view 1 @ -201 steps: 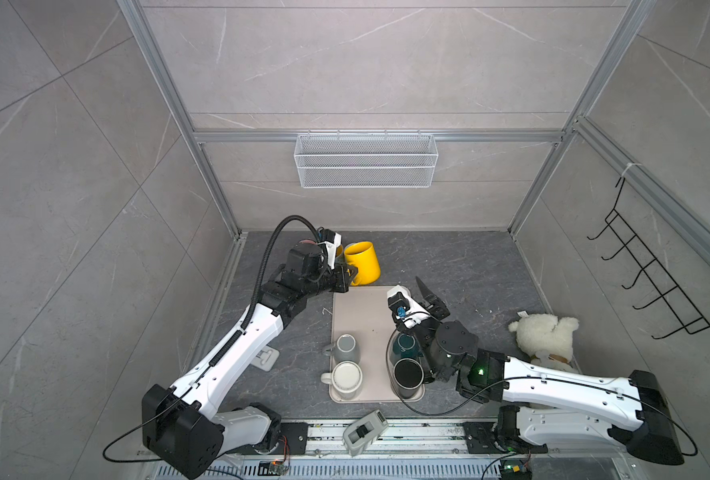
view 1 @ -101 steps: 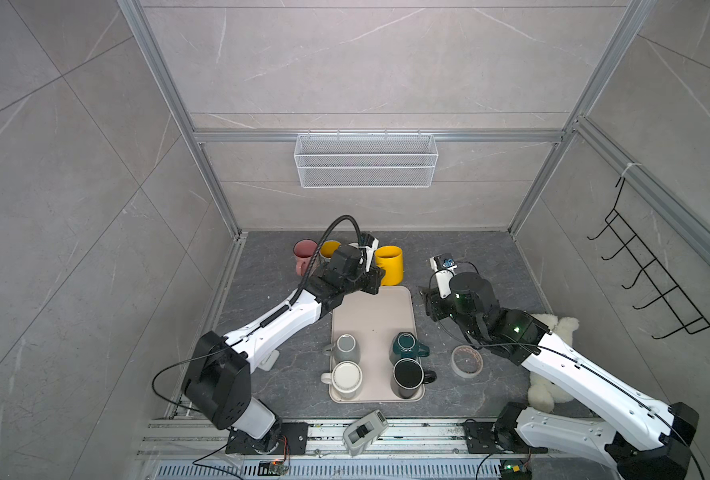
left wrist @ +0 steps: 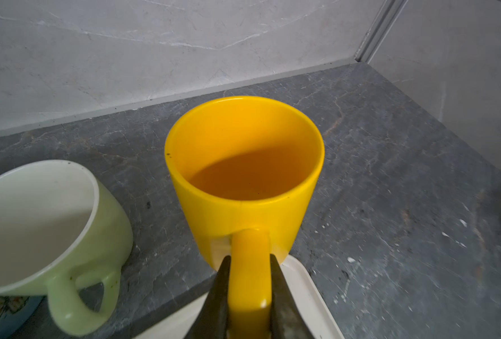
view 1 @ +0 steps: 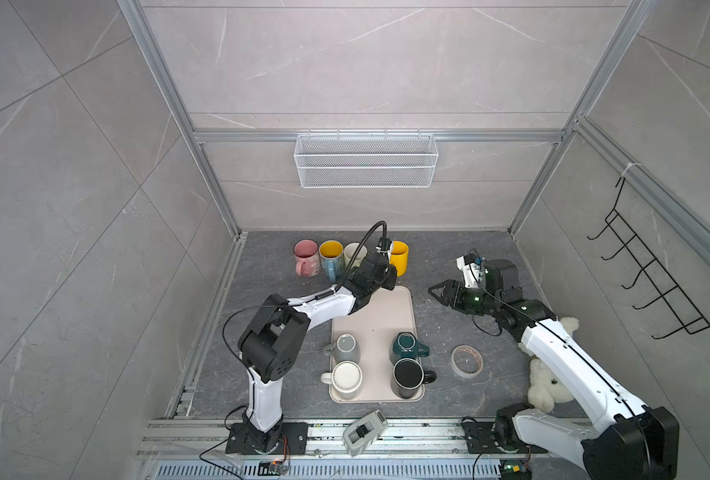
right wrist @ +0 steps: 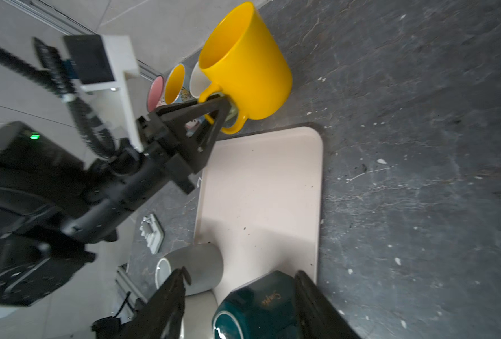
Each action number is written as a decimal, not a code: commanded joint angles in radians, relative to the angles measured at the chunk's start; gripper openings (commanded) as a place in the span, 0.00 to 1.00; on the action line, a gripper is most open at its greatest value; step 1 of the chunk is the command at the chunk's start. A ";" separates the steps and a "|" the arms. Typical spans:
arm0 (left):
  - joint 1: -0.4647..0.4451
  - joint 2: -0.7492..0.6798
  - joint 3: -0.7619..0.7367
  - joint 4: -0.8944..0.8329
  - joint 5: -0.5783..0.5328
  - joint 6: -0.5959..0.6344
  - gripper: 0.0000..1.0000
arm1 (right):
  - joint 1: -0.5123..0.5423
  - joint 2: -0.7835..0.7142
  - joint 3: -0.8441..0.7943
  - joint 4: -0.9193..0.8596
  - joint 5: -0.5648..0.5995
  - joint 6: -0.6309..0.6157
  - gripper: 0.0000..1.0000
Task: Turn the mug right side up
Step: 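Lower the yellow mug upright beside the light green mug with the left gripper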
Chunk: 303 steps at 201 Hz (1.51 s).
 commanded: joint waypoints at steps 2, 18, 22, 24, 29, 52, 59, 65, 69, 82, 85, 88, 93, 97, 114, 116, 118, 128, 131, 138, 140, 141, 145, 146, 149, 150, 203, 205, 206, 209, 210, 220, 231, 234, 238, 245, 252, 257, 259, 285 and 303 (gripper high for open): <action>-0.003 0.037 0.081 0.286 -0.104 0.044 0.00 | -0.022 0.002 -0.014 0.065 -0.119 0.041 0.60; -0.004 0.077 0.100 0.310 -0.133 0.050 0.00 | -0.039 0.004 -0.016 0.065 -0.135 0.040 0.60; -0.004 0.085 0.103 0.317 -0.142 0.052 0.00 | -0.042 0.004 -0.017 0.065 -0.137 0.040 0.61; -0.004 0.089 0.105 0.321 -0.145 0.051 0.00 | -0.044 0.004 -0.018 0.065 -0.138 0.040 0.60; -0.003 0.099 0.107 0.329 -0.152 0.054 0.00 | -0.047 0.004 -0.020 0.066 -0.142 0.042 0.60; -0.001 0.129 0.115 0.349 -0.184 0.052 0.00 | -0.064 0.003 -0.029 0.068 -0.155 0.045 0.60; 0.000 0.139 0.116 0.349 -0.189 0.047 0.00 | -0.067 0.003 -0.031 0.071 -0.157 0.048 0.60; 0.000 0.144 0.116 0.354 -0.192 0.042 0.00 | -0.072 0.003 -0.035 0.071 -0.158 0.050 0.60; 0.002 0.151 0.115 0.356 -0.193 0.037 0.00 | -0.072 0.003 -0.036 0.071 -0.161 0.051 0.60; 0.007 0.166 0.115 0.361 -0.193 0.029 0.00 | -0.078 0.003 -0.041 0.077 -0.164 0.057 0.60; 0.008 0.168 0.115 0.362 -0.195 0.028 0.00 | -0.077 0.001 -0.041 0.078 -0.166 0.057 0.61; 0.010 0.173 0.114 0.364 -0.196 0.027 0.00 | -0.078 0.001 -0.043 0.078 -0.167 0.058 0.60; 0.011 0.177 0.114 0.366 -0.200 0.024 0.00 | -0.079 0.001 -0.043 0.080 -0.169 0.060 0.60; 0.012 0.182 0.115 0.365 -0.202 0.022 0.00 | -0.080 -0.001 -0.044 0.080 -0.170 0.061 0.60; 0.019 0.189 0.107 0.366 -0.213 0.007 0.00 | -0.084 -0.003 -0.046 0.079 -0.172 0.062 0.60; 0.019 0.191 0.105 0.366 -0.214 0.004 0.00 | -0.084 -0.004 -0.046 0.078 -0.172 0.062 0.60; 0.020 0.191 0.104 0.366 -0.215 0.003 0.00 | -0.083 -0.005 -0.046 0.078 -0.172 0.062 0.61; 0.024 0.190 0.093 0.366 -0.221 -0.011 0.00 | -0.085 -0.005 -0.047 0.077 -0.172 0.062 0.60; 0.025 0.189 0.090 0.367 -0.222 -0.013 0.00 | -0.085 -0.005 -0.047 0.076 -0.172 0.061 0.60; 0.028 0.188 0.082 0.368 -0.225 -0.021 0.00 | -0.086 -0.005 -0.049 0.076 -0.172 0.062 0.60; 0.029 0.188 0.079 0.369 -0.226 -0.023 0.00 | -0.086 -0.005 -0.049 0.077 -0.172 0.061 0.60; 0.030 0.187 0.077 0.369 -0.226 -0.024 0.00 | -0.086 -0.005 -0.049 0.076 -0.172 0.061 0.60; 0.031 0.187 0.073 0.372 -0.227 -0.028 0.00 | -0.087 -0.005 -0.050 0.076 -0.172 0.062 0.60; 0.032 0.187 0.072 0.373 -0.228 -0.030 0.00 | -0.088 -0.005 -0.050 0.076 -0.171 0.063 0.61; 0.033 0.187 0.069 0.374 -0.228 -0.034 0.00 | -0.089 -0.005 -0.051 0.076 -0.173 0.063 0.60; 0.032 0.187 0.068 0.373 -0.228 -0.034 0.00 | -0.089 -0.005 -0.050 0.076 -0.174 0.063 0.60; 0.052 0.196 0.038 0.368 -0.222 -0.090 0.00 | -0.089 -0.002 -0.054 0.080 -0.175 0.069 0.60; 0.052 0.196 0.037 0.369 -0.222 -0.091 0.00 | -0.089 -0.002 -0.054 0.080 -0.175 0.069 0.60; 0.052 0.195 0.037 0.368 -0.222 -0.091 0.00 | -0.089 -0.002 -0.054 0.079 -0.175 0.069 0.60; 0.051 0.197 0.037 0.369 -0.221 -0.092 0.00 | -0.089 -0.002 -0.054 0.079 -0.175 0.069 0.60; 0.051 0.197 0.035 0.369 -0.222 -0.092 0.00 | -0.089 -0.002 -0.054 0.079 -0.175 0.069 0.60; 0.051 0.199 0.032 0.368 -0.222 -0.096 0.00 | -0.089 -0.002 -0.054 0.079 -0.175 0.071 0.60; 0.052 0.199 0.027 0.368 -0.225 -0.099 0.00 | -0.089 -0.001 -0.055 0.079 -0.175 0.071 0.60; 0.051 0.200 0.025 0.368 -0.225 -0.098 0.00 | -0.089 0.000 -0.056 0.079 -0.174 0.070 0.60; 0.052 0.200 0.024 0.368 -0.225 -0.100 0.00 | -0.090 0.000 -0.055 0.079 -0.174 0.070 0.60; 0.052 0.200 0.021 0.368 -0.225 -0.100 0.00 | -0.089 -0.001 -0.057 0.079 -0.174 0.071 0.60; 0.052 0.200 0.019 0.366 -0.224 -0.104 0.00 | -0.089 0.000 -0.058 0.081 -0.174 0.072 0.60; 0.052 0.199 0.017 0.365 -0.224 -0.105 0.00 | -0.089 0.001 -0.059 0.081 -0.172 0.073 0.60; 0.053 0.198 0.017 0.364 -0.223 -0.106 0.00 | -0.089 0.001 -0.059 0.081 -0.172 0.073 0.61; 0.052 0.199 0.004 0.360 -0.214 -0.124 0.00 | -0.089 0.003 -0.062 0.083 -0.171 0.075 0.60; 0.052 0.201 -0.005 0.358 -0.214 -0.137 0.05 | -0.090 0.003 -0.063 0.083 -0.171 0.075 0.60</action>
